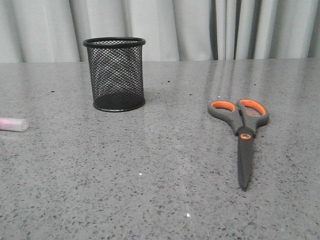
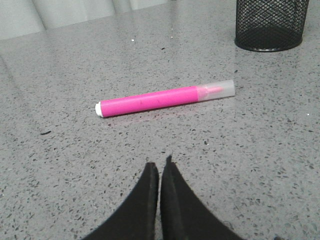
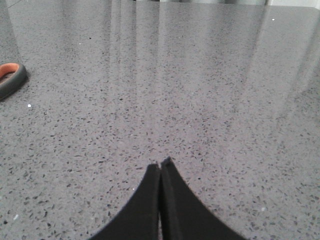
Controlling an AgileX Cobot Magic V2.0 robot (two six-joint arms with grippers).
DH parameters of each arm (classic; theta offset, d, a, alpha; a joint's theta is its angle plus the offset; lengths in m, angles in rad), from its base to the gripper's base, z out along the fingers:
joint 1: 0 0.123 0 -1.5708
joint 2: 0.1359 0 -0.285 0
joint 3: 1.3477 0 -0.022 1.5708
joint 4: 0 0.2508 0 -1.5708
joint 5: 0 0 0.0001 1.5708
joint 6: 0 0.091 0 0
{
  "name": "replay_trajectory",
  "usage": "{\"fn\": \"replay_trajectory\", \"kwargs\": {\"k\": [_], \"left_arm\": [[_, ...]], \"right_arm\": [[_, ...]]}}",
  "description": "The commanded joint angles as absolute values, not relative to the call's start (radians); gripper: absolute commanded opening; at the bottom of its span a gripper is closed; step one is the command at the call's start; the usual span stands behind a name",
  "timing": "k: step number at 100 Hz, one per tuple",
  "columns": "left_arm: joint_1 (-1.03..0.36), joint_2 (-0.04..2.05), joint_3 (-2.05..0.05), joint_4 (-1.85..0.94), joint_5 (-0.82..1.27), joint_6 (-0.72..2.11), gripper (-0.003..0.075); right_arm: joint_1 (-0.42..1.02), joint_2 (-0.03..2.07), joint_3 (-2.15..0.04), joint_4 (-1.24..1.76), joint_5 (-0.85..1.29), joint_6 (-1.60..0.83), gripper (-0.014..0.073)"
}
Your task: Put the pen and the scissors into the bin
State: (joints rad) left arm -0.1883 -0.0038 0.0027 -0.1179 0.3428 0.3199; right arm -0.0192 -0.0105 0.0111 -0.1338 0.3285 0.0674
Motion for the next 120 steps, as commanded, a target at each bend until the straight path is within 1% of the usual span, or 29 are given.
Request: {"fn": "replay_trajectory", "kwargs": {"k": [1,89,99,106,113,120], "left_arm": [[-0.195,-0.035,0.045,-0.132,0.305,0.308,-0.0019],[-0.195,-0.035,0.045,-0.132,0.305,0.308,-0.0019],[-0.195,-0.035,0.045,-0.132,0.303,0.308,-0.0019],[-0.195,-0.035,0.045,-0.163,0.291,0.308,-0.0019],[-0.195,-0.035,0.045,-0.232,0.253,0.308,-0.0019],[-0.195,-0.035,0.045,-0.327,0.188,0.308,-0.0019]], "right_arm": [[-0.026,-0.030,0.025,-0.147,0.288,0.068,-0.0069],[-0.026,-0.030,0.025,-0.152,0.284,0.068,-0.0069],[-0.026,-0.030,0.025,-0.245,0.226,0.068,-0.0069],[-0.026,-0.030,0.025,-0.264,0.137,0.068,-0.0069],[-0.026,-0.030,0.025,-0.172,0.028,0.076,-0.0069],[-0.026,-0.030,0.025,-0.014,-0.064,0.079,-0.0069]]}}
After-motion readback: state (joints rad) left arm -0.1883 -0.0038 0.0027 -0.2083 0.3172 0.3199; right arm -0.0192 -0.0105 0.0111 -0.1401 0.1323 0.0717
